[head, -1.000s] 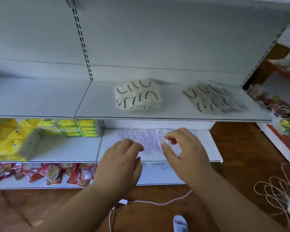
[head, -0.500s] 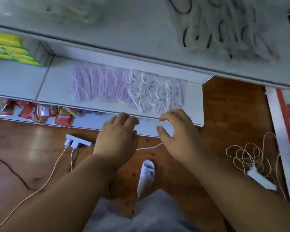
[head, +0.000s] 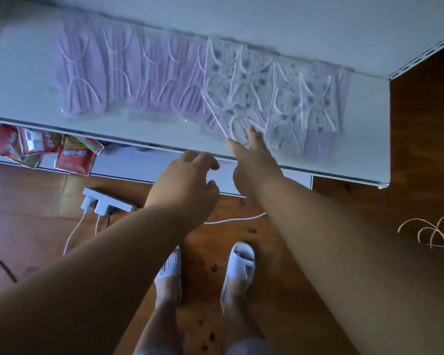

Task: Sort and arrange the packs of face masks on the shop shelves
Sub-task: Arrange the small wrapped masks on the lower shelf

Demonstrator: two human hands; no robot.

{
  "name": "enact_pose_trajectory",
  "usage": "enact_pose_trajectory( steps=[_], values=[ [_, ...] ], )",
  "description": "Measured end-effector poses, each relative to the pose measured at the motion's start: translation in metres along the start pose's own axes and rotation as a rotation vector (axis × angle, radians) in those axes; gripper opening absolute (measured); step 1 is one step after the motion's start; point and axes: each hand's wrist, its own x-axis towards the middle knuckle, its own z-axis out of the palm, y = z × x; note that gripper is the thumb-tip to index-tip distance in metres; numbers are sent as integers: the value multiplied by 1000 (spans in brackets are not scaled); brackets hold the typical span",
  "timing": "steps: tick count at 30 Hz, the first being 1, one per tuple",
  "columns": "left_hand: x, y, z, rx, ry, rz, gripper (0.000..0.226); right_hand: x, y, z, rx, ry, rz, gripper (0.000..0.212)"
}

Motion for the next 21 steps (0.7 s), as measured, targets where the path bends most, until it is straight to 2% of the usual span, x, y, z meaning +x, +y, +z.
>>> enact_pose_trajectory(
  steps=[5, 9, 10, 12, 14, 16, 18, 19, 21],
  values=[
    [31, -5, 11, 0, -20, -3, 34, 23, 9, 6, -229, 85, -20, 69],
    [46, -2, 14, -132, -18, -84, 39, 22, 14, 12, -149, 297, -111, 55],
    [51, -1, 13, -253, -34, -165, 43, 20, 15, 14, -44, 367, -160, 51],
    [64, -1, 9, -666, -55, -376, 44, 11, 11, 15, 216, 446, -243, 48],
    [73, -1, 2, -1100, -85, -567, 34, 1, 2, 15, 342, 434, -327, 48],
    [77, -4, -3, -1312, -81, -610, 35, -5, -9, 15, 385, 355, -413, 50],
    [80, -7, -6, -1295, -32, -636, 23, -3, -16, 10, 443, 290, -428, 52],
    [82, -10, -8, -1182, 6, -658, 19, 1, -18, 8, 454, 294, -412, 52],
    [86, -15, -11, -994, 62, -655, 28, 16, -20, 3, 397, 373, -377, 53]
  ],
)
